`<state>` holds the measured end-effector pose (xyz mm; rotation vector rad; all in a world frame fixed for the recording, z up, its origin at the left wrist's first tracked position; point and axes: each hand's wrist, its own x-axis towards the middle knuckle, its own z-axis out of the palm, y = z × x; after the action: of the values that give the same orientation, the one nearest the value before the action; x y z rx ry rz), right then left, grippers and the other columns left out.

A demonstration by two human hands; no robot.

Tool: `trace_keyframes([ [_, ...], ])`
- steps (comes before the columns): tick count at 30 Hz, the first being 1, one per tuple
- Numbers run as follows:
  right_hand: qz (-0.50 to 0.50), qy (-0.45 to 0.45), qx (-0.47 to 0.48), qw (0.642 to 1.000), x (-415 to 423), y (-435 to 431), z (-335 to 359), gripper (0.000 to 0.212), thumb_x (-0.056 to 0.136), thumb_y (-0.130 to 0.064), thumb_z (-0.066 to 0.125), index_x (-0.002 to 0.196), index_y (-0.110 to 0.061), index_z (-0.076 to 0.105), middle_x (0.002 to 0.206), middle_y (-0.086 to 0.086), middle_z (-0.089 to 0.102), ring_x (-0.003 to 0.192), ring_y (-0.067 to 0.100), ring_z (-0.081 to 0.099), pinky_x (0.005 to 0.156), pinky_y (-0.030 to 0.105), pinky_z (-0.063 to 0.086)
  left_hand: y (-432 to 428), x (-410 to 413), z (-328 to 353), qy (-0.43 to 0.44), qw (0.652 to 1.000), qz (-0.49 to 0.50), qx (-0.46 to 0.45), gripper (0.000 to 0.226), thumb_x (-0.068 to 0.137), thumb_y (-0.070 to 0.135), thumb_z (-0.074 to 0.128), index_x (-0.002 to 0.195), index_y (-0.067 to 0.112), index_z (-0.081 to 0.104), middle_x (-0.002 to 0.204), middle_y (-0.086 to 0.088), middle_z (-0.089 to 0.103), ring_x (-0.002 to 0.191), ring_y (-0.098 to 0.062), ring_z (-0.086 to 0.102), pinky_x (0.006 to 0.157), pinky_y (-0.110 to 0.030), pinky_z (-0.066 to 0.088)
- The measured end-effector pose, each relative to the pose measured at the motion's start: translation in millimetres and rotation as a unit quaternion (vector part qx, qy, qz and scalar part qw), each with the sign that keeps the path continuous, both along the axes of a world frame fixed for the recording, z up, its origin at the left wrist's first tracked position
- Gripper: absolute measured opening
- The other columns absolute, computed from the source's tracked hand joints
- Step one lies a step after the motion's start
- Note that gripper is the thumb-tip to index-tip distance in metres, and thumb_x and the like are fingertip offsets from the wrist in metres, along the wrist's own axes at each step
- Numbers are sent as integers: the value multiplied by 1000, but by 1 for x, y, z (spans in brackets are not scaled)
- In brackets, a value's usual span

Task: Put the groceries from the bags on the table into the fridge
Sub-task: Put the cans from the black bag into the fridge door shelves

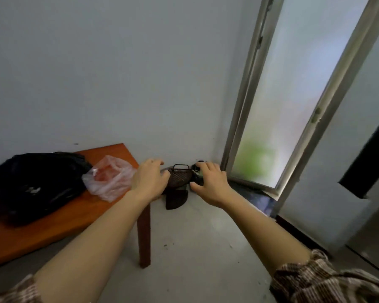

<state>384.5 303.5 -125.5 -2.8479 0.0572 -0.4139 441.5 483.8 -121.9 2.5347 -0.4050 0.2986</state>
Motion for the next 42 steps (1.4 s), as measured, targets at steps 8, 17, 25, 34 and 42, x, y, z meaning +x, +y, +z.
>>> trace_keyframes([
  [8, 86, 75, -20, 993, 116, 124, -50, 65, 88, -45, 54, 142, -16, 33, 142, 8, 39, 133, 29, 30, 106, 49, 27, 131, 81, -41, 21, 992, 116, 52, 38, 91, 34, 48, 120, 13, 60, 124, -12, 58, 114, -31, 51, 88, -41, 47],
  [17, 142, 126, -24, 982, 265, 235, -98, 72, 90, -45, 52, 150, -19, 20, 155, 7, 24, 142, 29, 21, 114, 52, 19, 250, 203, -92, 69, 979, 170, 91, 45, 96, 35, 45, 137, 16, 43, 139, -7, 45, 127, -27, 38, 96, -40, 42],
  [25, 198, 147, -56, 967, 346, 313, -125, 60, 92, -44, 49, 142, -18, 32, 147, 5, 35, 137, 27, 26, 110, 47, 23, 348, 267, -144, 137, 967, 187, 108, 51, 97, 36, 42, 142, 15, 36, 143, -8, 38, 133, -27, 30, 102, -38, 41],
  [34, 207, 158, -82, 962, 427, 385, -156, 49, 92, -36, 47, 136, -16, 39, 136, 4, 40, 128, 26, 31, 102, 46, 27, 413, 370, -176, 97, 970, 85, 207, 57, 96, 33, 43, 149, 22, 25, 159, -8, 12, 147, -26, 5, 117, -42, 15],
  [42, 318, 165, -300, 884, 490, 438, -199, 65, 58, -47, 82, 114, -16, 70, 119, 2, 68, 118, 21, 59, 94, 52, 47, 468, 452, -230, 53, 941, -51, 331, 83, 57, 40, 84, 134, 28, 55, 145, -8, 46, 137, -34, 26, 108, -61, 4],
])
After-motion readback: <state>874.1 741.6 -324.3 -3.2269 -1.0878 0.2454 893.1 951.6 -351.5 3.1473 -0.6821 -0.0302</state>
